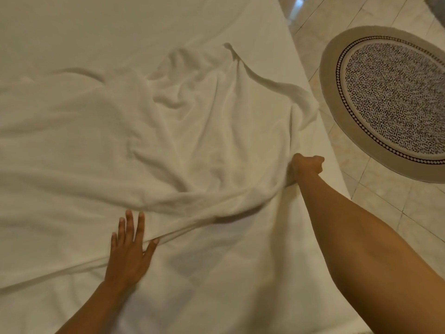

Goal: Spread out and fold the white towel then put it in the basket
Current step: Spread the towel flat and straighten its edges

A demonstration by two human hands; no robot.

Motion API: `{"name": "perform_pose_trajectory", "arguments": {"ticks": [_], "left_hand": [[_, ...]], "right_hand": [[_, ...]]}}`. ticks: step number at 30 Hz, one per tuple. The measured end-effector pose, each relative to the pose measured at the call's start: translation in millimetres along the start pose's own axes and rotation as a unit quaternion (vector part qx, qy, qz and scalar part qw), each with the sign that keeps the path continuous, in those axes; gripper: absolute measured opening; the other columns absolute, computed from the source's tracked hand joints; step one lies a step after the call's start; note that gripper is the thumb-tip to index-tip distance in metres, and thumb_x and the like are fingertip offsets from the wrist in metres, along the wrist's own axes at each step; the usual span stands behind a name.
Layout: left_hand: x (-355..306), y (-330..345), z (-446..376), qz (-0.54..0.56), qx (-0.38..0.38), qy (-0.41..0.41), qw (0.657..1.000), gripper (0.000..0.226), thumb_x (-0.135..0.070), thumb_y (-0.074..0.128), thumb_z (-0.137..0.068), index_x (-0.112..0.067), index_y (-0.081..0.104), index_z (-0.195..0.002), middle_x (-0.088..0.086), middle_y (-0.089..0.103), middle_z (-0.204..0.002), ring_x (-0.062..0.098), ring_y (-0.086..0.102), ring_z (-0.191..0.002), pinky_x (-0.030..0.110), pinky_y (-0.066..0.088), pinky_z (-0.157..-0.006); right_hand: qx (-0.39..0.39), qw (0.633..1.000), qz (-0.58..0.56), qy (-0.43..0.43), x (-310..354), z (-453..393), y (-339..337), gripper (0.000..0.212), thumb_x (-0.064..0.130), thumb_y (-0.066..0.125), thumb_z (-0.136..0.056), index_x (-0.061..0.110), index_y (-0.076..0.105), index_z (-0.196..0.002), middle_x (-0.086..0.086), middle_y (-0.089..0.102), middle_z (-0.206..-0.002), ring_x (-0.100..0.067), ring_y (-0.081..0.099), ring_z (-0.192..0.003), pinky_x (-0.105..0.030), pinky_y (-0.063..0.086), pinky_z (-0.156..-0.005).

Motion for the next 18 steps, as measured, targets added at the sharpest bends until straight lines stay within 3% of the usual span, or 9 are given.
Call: {"name": "perform_pose_trajectory", "arguments": {"ticks": [3,6,7,10,11,14,18], "left_hand": [[0.5,0.9,0.5,-0.001,-0.008,0.000,1.000,0.101,-0.081,-0.012,-0.073,-0.017,-0.008,-0.151,0.003,-0.020,-0.158,0.025,-0.008,-0.149,0.050,0.009,-0.119],[0.4,-3.8,3.2,0.013,-0.013,0.001,1.000,0.103,-0.083,-0.010,-0.071,-0.018,-0.010,-0.151,-0.001,-0.023,-0.156,0.021,-0.012,-0.148,0.048,0.006,-0.120],[-1.4,-8.5,3.7,0.023,-0.017,0.005,1.000,0.102,-0.083,-0.008,-0.072,-0.019,-0.008,-0.151,-0.003,-0.022,-0.157,0.020,-0.010,-0.149,0.047,0.007,-0.120],[-16.0,-29.2,-3.1,0.052,-0.041,0.021,0.998,0.096,-0.080,-0.008,-0.076,-0.021,-0.006,-0.152,-0.005,-0.016,-0.158,0.013,-0.007,-0.149,0.044,0.007,-0.121],[-24.0,-37.7,-9.3,0.057,-0.051,0.029,0.997,0.095,-0.079,-0.008,-0.077,-0.020,-0.006,-0.152,-0.004,-0.014,-0.159,0.011,-0.006,-0.149,0.043,0.008,-0.121],[-52.0,-62.4,-39.6,0.054,-0.078,0.053,0.994,0.098,-0.078,-0.013,-0.077,-0.017,-0.003,-0.152,0.001,-0.009,-0.161,0.013,-0.003,-0.149,0.042,0.007,-0.121],[-94.0,-85.7,-93.0,0.038,-0.080,0.083,0.993,0.094,-0.075,-0.005,-0.078,-0.018,-0.001,-0.153,-0.001,-0.008,-0.161,0.012,-0.003,-0.149,0.039,0.001,-0.121]], "right_hand": [[0.046,0.996,-0.069,0.037,-2.0,-7.9,4.9,0.052,0.017,0.065,-0.079,0.000,0.049,-0.126,-0.012,0.058,-0.124,-0.030,0.058,-0.104,-0.034,0.050,-0.080],[0.093,0.987,-0.113,0.068,5.3,-3.4,7.2,0.045,0.017,0.066,-0.078,0.004,0.052,-0.119,-0.008,0.055,-0.112,-0.029,0.057,-0.095,-0.034,0.050,-0.063],[0.105,0.982,-0.135,0.084,8.1,-1.7,8.2,0.042,0.018,0.065,-0.078,0.007,0.051,-0.117,-0.007,0.053,-0.109,-0.028,0.055,-0.090,-0.036,0.051,-0.064],[0.141,0.959,-0.213,0.124,18.6,1.8,11.0,0.051,0.030,0.059,-0.083,0.015,0.046,-0.130,-0.008,0.052,-0.118,-0.031,0.051,-0.102,-0.059,0.042,-0.091],[0.151,0.956,-0.216,0.129,22.0,1.3,12.0,0.048,0.034,0.053,-0.087,0.017,0.046,-0.131,-0.008,0.053,-0.120,-0.032,0.051,-0.103,-0.062,0.038,-0.095],[0.152,0.948,-0.235,0.149,27.0,-0.8,11.1,0.037,0.027,0.036,-0.093,0.017,0.052,-0.125,-0.008,0.057,-0.120,-0.030,0.053,-0.098,-0.060,0.037,-0.096],[0.156,0.949,-0.229,0.153,26.0,-12.9,15.1,0.031,0.013,0.033,-0.092,0.012,0.055,-0.112,-0.008,0.058,-0.113,-0.029,0.052,-0.101,-0.062,0.034,-0.099]]}}
Point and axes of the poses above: each hand's wrist, its own z-axis away from the middle knuckle, its own y-axis out of the palm, x = y × z, the point moved 9 cm from there along -z, towards the middle knuckle
